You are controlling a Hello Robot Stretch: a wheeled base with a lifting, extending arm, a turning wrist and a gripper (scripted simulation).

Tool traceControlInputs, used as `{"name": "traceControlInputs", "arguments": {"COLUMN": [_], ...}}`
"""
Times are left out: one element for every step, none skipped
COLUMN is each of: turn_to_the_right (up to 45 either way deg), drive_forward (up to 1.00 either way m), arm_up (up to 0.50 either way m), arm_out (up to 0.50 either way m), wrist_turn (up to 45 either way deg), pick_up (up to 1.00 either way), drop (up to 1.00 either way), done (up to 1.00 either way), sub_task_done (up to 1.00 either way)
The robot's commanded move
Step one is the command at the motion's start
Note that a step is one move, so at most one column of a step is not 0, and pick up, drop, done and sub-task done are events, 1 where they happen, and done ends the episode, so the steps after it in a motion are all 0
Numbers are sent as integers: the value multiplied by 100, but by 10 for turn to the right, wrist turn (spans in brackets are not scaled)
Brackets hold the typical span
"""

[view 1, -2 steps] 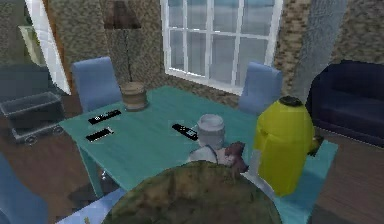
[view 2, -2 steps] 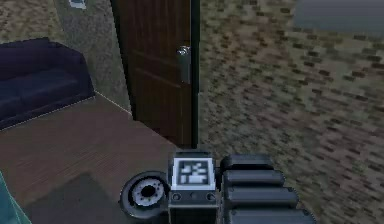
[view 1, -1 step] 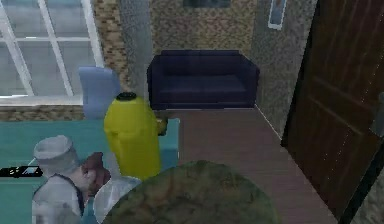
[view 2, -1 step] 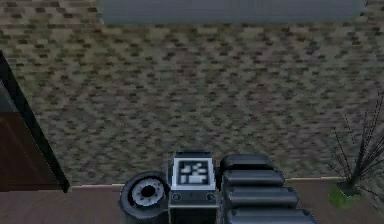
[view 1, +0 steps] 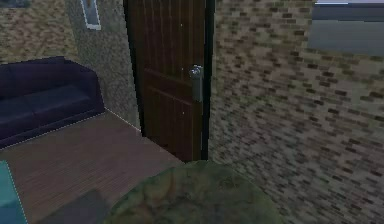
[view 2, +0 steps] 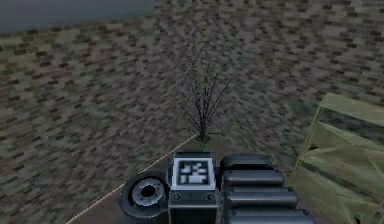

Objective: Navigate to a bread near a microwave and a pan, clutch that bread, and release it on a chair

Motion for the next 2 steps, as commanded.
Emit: {"name": "traceControlInputs", "arguments": {"turn_to_the_right": [180,-450], "drive_forward": [0,0], "arm_up": [0,0], "arm_out": [0,0], "wrist_turn": [0,0], "pick_up": [0,0], "drop": [0,0], "done": [0,0], "sub_task_done": [0,0]}}
